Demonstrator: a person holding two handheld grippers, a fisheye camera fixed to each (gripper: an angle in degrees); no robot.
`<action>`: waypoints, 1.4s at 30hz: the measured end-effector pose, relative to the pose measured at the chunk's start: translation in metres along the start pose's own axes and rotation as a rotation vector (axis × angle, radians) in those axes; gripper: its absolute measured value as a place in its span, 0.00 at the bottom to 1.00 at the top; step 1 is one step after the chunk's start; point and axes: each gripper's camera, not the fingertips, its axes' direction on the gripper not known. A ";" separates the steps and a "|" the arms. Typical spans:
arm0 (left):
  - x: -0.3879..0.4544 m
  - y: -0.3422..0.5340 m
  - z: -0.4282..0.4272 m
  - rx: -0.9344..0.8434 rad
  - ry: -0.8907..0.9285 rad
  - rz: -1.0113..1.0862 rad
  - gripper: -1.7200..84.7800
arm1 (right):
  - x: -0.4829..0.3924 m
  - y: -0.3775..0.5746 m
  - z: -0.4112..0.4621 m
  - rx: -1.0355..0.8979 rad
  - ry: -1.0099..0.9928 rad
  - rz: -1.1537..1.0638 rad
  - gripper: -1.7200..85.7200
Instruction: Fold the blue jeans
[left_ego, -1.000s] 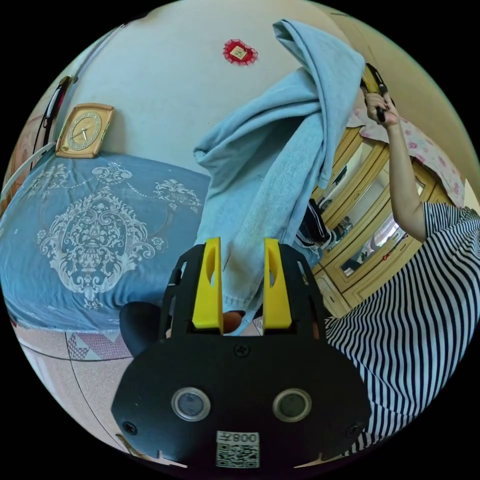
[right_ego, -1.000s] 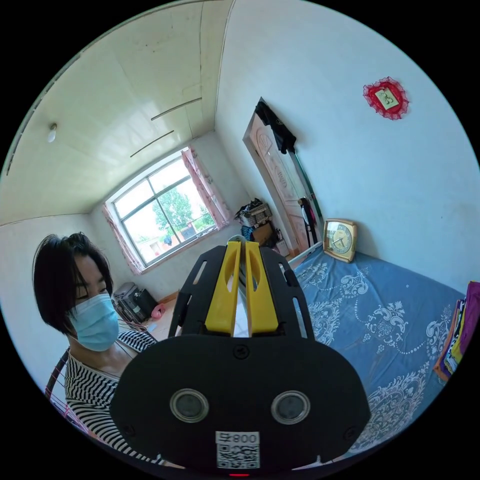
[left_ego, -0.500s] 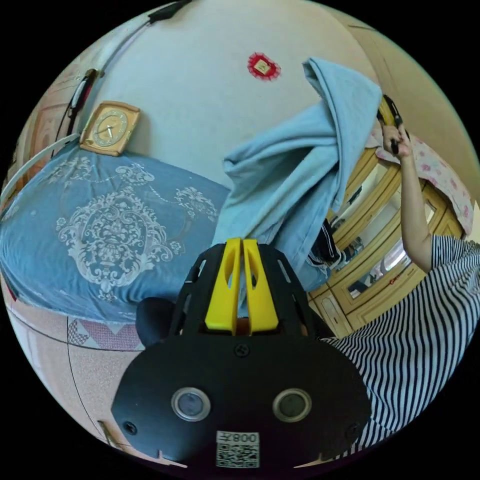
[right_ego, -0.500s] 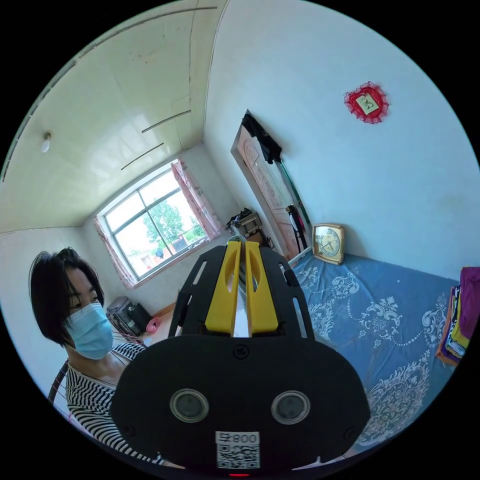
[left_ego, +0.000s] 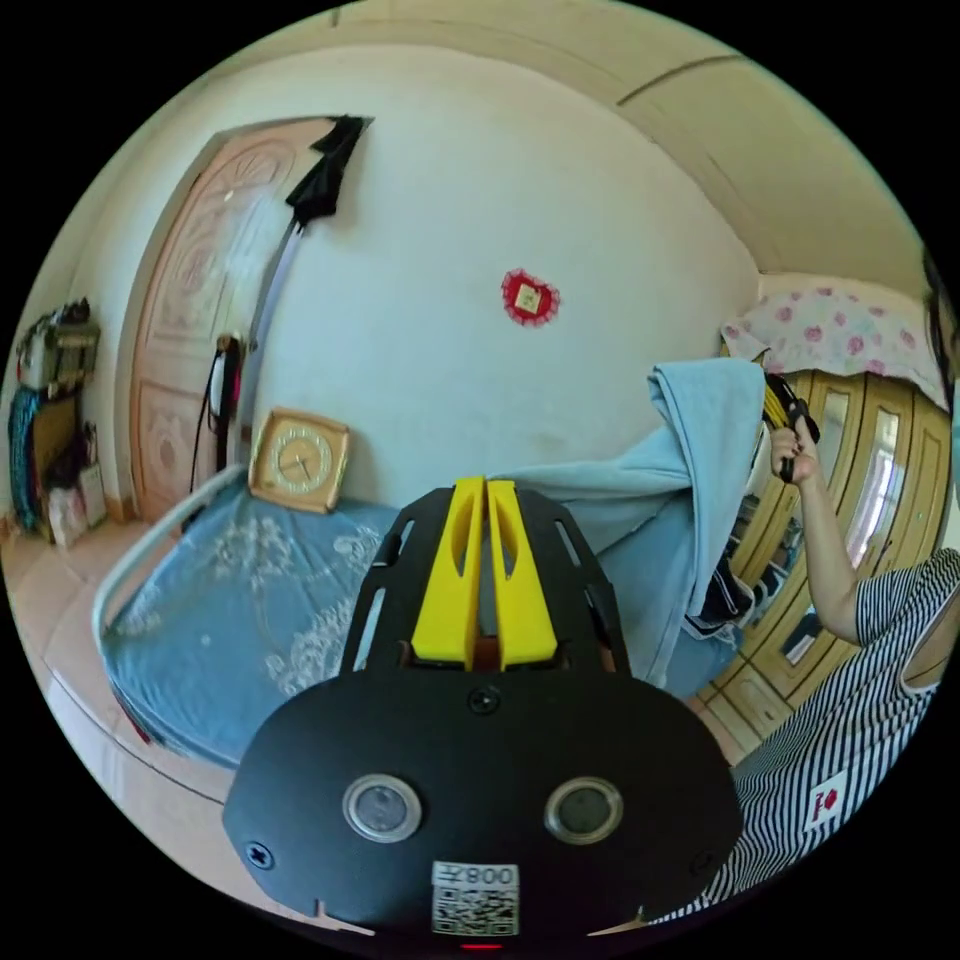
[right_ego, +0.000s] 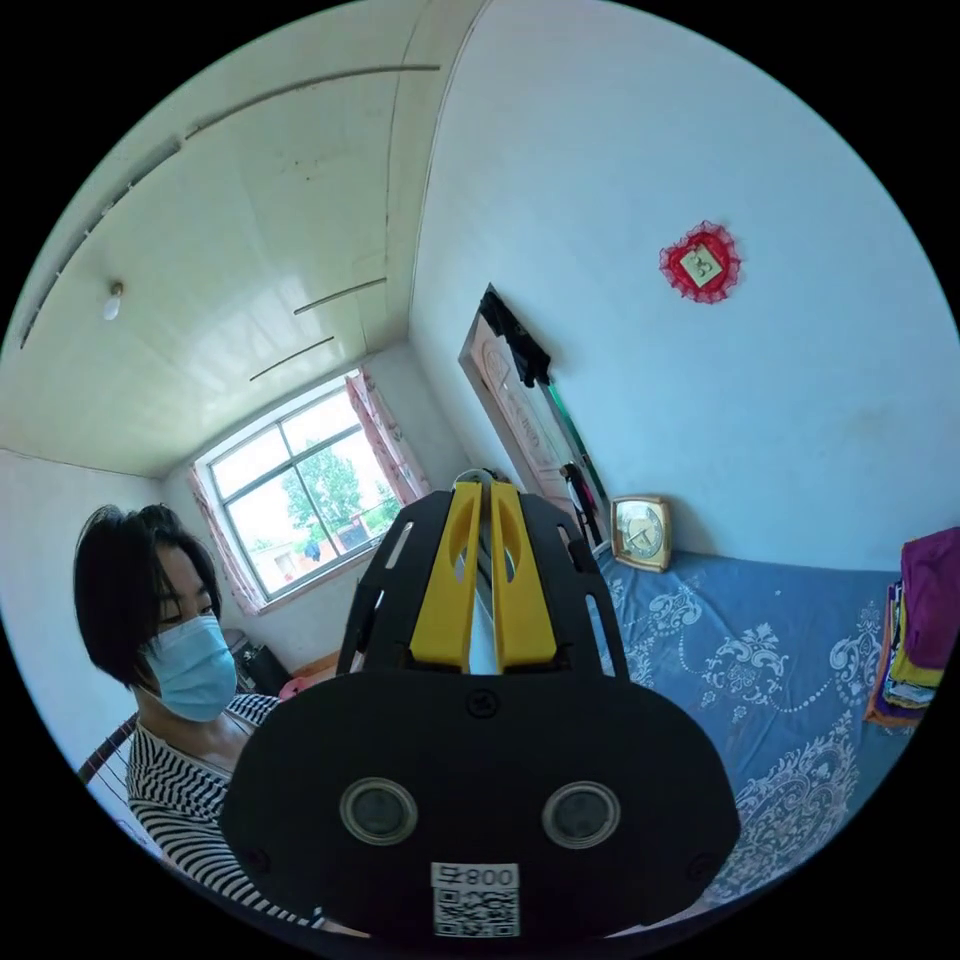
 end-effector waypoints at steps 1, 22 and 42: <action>0.002 -0.011 0.001 0.011 -0.008 0.024 0.02 | -0.008 0.007 -0.003 0.019 0.010 -0.006 0.03; 0.000 -0.030 0.368 -0.838 -0.005 0.098 0.02 | 0.086 0.410 0.098 -0.302 0.603 0.893 0.04; -0.038 -0.088 0.479 -0.895 0.005 0.032 0.02 | -0.093 0.534 0.518 -1.208 0.716 -0.076 0.11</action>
